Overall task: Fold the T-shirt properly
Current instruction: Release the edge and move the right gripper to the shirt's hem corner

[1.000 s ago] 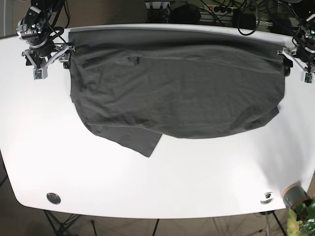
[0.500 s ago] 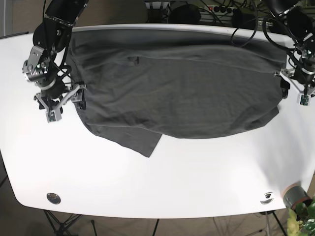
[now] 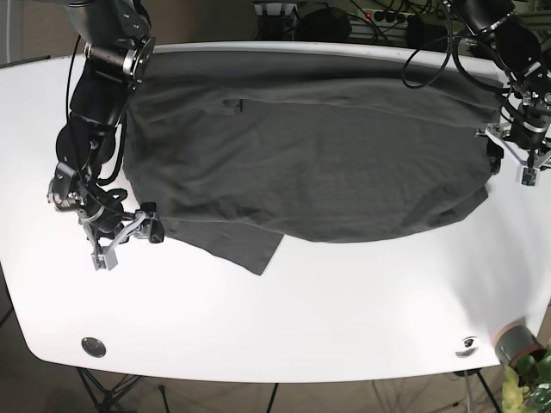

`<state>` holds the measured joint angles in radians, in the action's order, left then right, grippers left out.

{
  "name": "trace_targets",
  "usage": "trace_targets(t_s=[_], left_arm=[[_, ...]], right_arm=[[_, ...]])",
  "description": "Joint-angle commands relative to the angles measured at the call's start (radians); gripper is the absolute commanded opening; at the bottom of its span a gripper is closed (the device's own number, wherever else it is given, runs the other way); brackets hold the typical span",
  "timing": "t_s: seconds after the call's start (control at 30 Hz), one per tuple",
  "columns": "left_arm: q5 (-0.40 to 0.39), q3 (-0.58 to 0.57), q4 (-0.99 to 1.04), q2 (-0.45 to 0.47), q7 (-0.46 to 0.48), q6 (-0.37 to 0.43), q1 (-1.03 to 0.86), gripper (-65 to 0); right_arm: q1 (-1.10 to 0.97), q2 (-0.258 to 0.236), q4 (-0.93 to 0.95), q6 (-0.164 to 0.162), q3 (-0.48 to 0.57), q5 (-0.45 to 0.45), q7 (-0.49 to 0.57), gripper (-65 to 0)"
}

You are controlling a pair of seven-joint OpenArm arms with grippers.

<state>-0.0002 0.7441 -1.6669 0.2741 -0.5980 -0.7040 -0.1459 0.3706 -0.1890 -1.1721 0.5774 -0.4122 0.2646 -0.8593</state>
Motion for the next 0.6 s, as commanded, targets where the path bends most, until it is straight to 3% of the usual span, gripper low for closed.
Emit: trace_targets(t_s=[0.0,0.3,0.47,0.57], left_arm=[[-0.010,0.005,-0.014,0.020,0.020,0.006,0.007,-27.1],[-0.010,0.005,0.000,0.020,0.020,0.006,0.013,-27.1],[-0.010,0.004,0.009,0.021,0.022,0.006,0.016,-27.1],[-0.008,0.004,0.035,0.023,0.022,0.006,0.045,-27.1]], right_arm=[[0.058,-0.033,0.077,0.003,0.022,0.014,0.059,-17.0],[0.132,-0.066,0.317,0.003,0.160,0.015,0.219,-17.0],[0.121,-0.054,0.321,0.003,0.161,0.015,0.214,-17.0],[0.090,-0.022,0.314,0.003,0.163,0.015,0.213,-17.0]])
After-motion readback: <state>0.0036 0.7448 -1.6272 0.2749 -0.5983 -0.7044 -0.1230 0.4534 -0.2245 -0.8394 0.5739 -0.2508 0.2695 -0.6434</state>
